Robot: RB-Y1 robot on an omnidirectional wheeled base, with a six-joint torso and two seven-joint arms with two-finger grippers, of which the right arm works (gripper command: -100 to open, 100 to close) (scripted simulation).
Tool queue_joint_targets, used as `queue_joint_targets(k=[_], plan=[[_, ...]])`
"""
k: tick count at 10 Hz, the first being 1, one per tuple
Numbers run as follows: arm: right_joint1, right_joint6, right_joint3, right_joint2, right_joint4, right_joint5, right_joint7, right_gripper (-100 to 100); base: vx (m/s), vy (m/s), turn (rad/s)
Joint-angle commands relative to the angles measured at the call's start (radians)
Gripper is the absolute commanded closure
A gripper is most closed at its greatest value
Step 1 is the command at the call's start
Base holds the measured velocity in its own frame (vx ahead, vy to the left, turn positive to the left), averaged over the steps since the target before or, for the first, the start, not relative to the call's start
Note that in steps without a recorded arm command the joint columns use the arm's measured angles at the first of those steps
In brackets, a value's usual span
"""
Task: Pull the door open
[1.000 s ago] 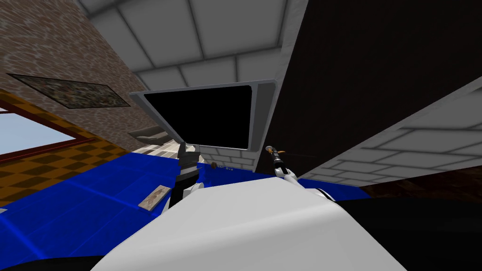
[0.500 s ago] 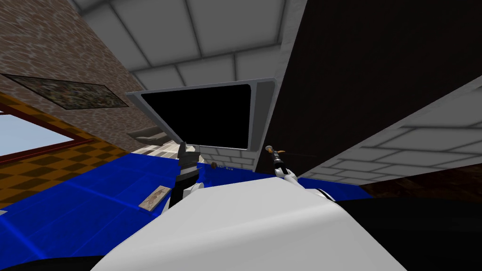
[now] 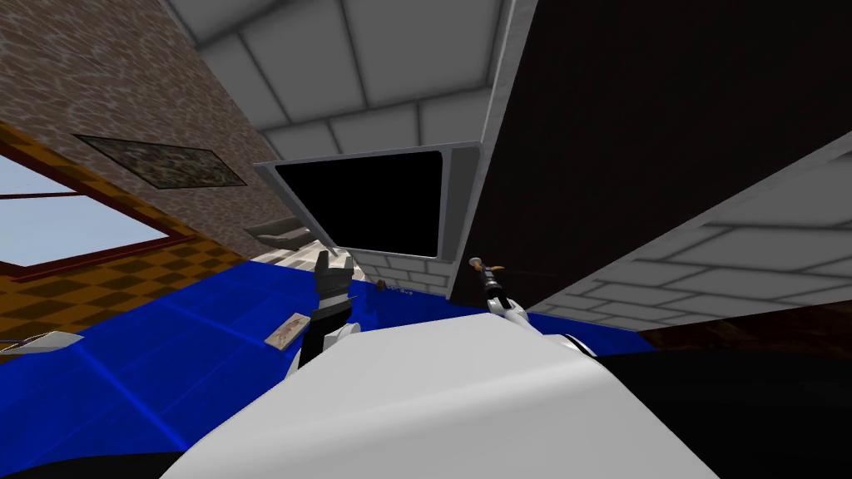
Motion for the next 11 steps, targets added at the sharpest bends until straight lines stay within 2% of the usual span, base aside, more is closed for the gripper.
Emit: queue_joint_targets(k=[1, 6, 7, 11], plan=[[0.010, -0.011, 0.018, -0.009, -0.004, 0.008, -0.019, 100, -0.202, -0.032, 0.095], [0.032, -0.041, 0.065, -0.040, -0.012, 0.030, -0.074, 100, -0.228, -0.058, 0.108], [0.028, -0.035, 0.059, -0.036, -0.009, 0.027, -0.067, 100, -0.106, -0.017, 0.018], [0.073, -0.093, 0.117, -0.078, -0.027, 0.053, -0.135, 100, -0.237, -0.074, 0.127]])
